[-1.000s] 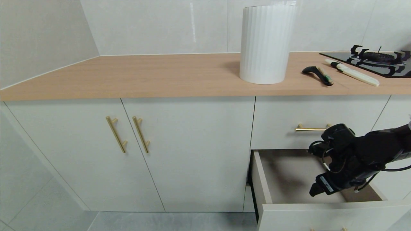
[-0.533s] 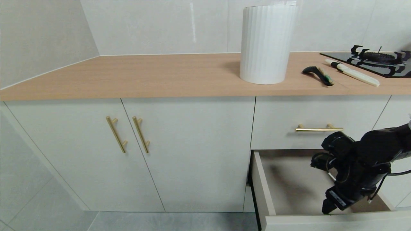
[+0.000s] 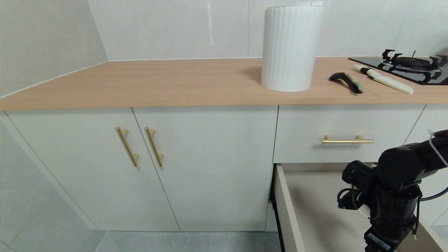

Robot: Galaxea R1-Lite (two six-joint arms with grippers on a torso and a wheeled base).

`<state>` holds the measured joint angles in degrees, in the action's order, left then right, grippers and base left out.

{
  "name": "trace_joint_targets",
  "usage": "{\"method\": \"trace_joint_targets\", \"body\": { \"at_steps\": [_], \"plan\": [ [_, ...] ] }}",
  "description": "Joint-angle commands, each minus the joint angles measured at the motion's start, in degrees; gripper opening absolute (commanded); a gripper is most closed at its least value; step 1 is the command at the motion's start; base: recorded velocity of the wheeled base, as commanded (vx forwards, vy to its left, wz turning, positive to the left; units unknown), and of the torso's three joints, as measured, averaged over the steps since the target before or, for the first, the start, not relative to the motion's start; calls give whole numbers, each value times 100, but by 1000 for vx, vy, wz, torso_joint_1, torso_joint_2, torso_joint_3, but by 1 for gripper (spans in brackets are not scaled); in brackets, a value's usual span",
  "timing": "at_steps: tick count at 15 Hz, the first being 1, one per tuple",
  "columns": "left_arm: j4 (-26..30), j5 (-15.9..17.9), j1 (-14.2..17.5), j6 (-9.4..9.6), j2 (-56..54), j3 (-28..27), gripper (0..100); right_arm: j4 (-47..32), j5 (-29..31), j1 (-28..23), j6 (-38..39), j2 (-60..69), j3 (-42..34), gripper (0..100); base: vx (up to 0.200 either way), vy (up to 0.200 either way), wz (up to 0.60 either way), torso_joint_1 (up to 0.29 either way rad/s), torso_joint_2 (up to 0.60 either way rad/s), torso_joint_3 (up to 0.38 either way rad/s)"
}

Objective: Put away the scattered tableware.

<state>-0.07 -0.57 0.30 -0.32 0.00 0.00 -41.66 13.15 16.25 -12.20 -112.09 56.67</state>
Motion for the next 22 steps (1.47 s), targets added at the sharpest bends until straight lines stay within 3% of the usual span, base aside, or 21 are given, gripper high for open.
{"method": "trace_joint_targets", "body": {
  "at_steps": [1, 5, 10, 14, 17, 18, 20, 22],
  "plan": [
    [-1, -4, 5, -3, 0, 0, 100, -106, 3, 106, -10, -76, -16, 100, 0, 0, 0, 0, 0, 0],
    [-1, -4, 5, -3, 0, 0, 100, -818, 29, 484, -37, -129, -7, 100, 0, 0, 0, 0, 0, 0],
    [-1, -4, 5, -3, 0, 0, 100, -923, 205, 537, -28, 3, 37, 100, 0, 0, 0, 0, 0, 0],
    [-1, -4, 5, -3, 0, 0, 100, -897, 188, 528, -10, 1049, 177, 100, 0, 0, 0, 0, 0, 0],
    [-1, -4, 5, -3, 0, 0, 100, -871, -489, 484, 236, 3158, 450, 100, 0, 0, 0, 0, 0, 0],
    [-1, -4, 5, -3, 0, 0, 100, -844, -533, 467, 394, 3361, 590, 100, 0, 0, 0, 0, 0, 0],
    [-1, -4, 5, -3, 0, 0, 100, -405, -612, 476, 1695, 3519, 1874, 100, 0, 0, 0, 0, 0, 0],
    [-1, -4, 5, -3, 0, 0, 100, -414, -560, 476, 2460, 3238, 2902, 100, 0, 0, 0, 0, 0, 0]
  ]
}}
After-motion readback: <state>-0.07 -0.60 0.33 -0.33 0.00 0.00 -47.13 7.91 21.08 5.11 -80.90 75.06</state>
